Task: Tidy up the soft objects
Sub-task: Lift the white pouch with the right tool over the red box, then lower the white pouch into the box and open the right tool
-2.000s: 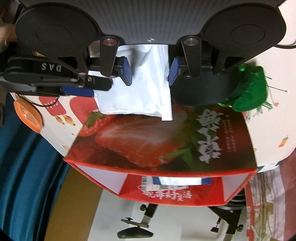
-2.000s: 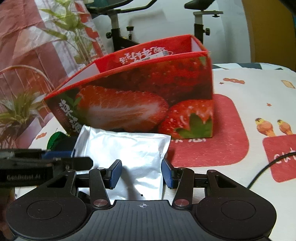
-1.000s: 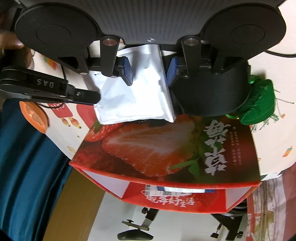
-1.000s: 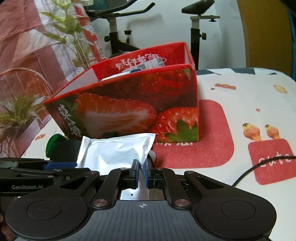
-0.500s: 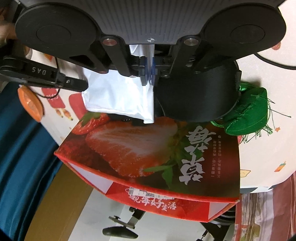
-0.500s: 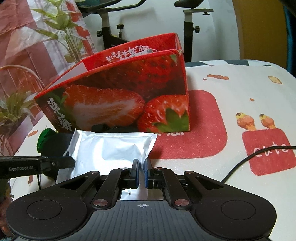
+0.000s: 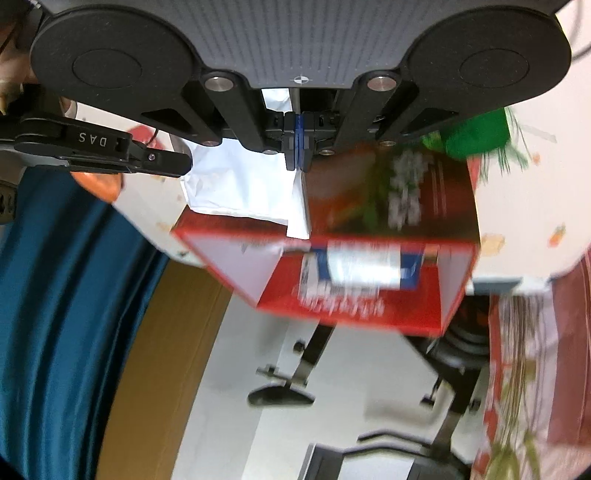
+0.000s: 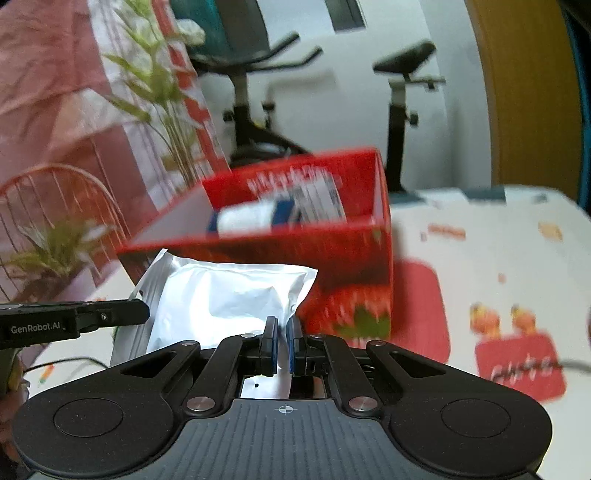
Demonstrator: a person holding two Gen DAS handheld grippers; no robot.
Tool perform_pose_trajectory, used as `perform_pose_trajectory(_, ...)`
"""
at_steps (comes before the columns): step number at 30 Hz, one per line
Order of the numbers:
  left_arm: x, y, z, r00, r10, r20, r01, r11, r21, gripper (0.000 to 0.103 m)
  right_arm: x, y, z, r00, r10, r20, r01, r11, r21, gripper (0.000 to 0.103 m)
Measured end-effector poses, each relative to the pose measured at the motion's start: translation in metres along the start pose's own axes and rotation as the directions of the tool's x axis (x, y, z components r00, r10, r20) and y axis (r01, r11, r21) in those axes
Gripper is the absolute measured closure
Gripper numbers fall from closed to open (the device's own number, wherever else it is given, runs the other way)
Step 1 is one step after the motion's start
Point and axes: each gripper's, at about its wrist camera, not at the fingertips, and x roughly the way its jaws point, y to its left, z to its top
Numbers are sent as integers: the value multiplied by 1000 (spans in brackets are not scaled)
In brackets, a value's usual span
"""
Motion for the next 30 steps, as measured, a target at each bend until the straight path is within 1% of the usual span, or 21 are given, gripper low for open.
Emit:
perform_pose_trajectory(4,-11,-6,26,998,-6,58,3,999,43,102,-7,9,31,998,8,56,-5,998,-61,98)
perform_pose_trajectory(8,-5,-3,53,997,-2,82,-2,999,51,102,1,13,66,996,7,88,3,993,-120,98)
perform_pose_trajectory(11,11,3,75,996,14,85,-18,999,51,102,16,16,91,994,-10,108,30,981,-190,98)
perform_pose_trajectory(15,39,13,99,997,30,65,-31,999,18,102,46,16,117,993,-49,110,77,961,-265,98)
perform_pose_trajectory(18,62,21,109,999,38,32,-37,999,-17,102,72,10,127,993,-82,90,104,954,-282,98)
perform_pose_trajectory(20,79,25,111,999,42,0,-42,999,-17,102,88,3,128,993,-103,64,117,951,-286,98)
perform_pose_trajectory(25,113,30,99,992,48,-114,-50,999,-14,101,120,-11,114,991,-132,-35,116,947,-299,98)
perform_pose_trajectory(27,120,32,93,987,45,-156,-48,999,-16,101,128,-14,110,988,-133,-77,106,953,-283,98)
perform_pose_trajectory(30,125,35,86,979,44,-199,-46,999,-2,101,135,-21,107,983,-122,-136,91,972,-215,98)
